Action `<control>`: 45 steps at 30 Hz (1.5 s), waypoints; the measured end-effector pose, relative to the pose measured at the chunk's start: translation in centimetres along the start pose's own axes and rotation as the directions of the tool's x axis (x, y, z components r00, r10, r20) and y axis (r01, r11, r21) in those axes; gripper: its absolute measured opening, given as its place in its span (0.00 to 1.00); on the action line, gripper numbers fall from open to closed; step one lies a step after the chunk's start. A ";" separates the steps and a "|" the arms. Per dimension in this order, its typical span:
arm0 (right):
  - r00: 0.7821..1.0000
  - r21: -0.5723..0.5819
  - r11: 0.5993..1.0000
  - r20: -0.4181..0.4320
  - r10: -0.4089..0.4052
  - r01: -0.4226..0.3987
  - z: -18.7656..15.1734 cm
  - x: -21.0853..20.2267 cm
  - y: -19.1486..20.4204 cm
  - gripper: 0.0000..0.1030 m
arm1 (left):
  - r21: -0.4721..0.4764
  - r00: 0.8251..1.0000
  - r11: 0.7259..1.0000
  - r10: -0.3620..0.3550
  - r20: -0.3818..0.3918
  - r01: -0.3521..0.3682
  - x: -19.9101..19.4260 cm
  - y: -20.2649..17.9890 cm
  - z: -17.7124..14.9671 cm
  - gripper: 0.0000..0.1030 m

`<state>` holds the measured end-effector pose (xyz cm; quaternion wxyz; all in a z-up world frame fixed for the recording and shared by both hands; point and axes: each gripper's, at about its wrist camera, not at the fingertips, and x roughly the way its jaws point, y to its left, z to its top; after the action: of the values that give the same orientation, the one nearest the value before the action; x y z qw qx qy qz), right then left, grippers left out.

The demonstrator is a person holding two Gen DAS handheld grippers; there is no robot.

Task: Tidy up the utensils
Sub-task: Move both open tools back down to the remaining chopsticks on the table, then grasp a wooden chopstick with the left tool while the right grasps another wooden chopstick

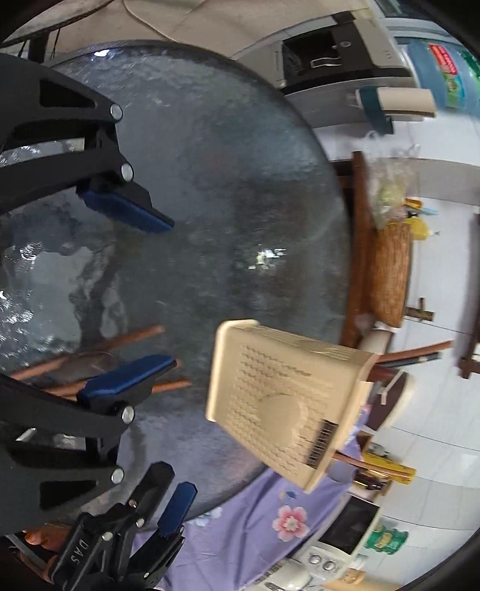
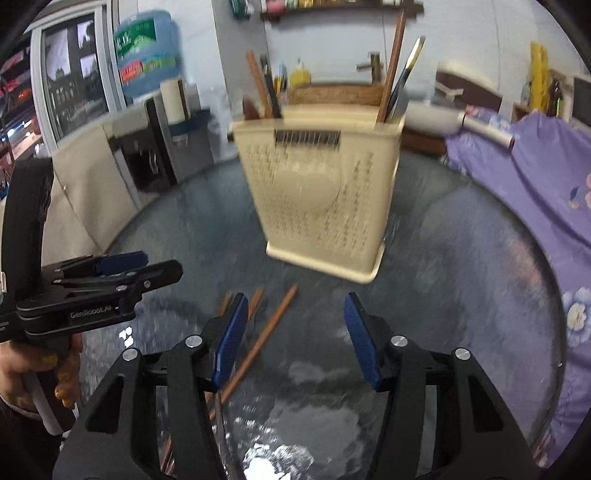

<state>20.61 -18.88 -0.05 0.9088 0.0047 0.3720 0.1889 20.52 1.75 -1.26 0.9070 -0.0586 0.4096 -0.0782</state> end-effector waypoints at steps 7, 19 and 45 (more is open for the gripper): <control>0.988 0.049 0.998 -0.148 0.044 -0.037 -1.8 3.5 0.8 0.39 | 0.013 0.990 0.999 -0.050 -0.130 0.052 2.9 -0.2 -0.9 0.38; 0.977 0.069 0.998 -0.213 0.015 0.000 -1.2 6.4 1.3 0.29 | 0.047 0.978 0.996 -0.064 -0.197 0.074 4.8 -2.1 -1.0 0.29; 0.960 0.093 0.996 -0.278 0.020 0.006 0.1 7.9 0.3 0.15 | 0.236 0.975 0.972 0.072 -0.212 -0.020 5.7 -3.6 -0.2 0.09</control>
<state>25.78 -15.85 -5.27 0.8454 0.0218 0.5047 0.1733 23.74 -2.87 -4.99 0.8584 0.0665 0.4965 -0.1104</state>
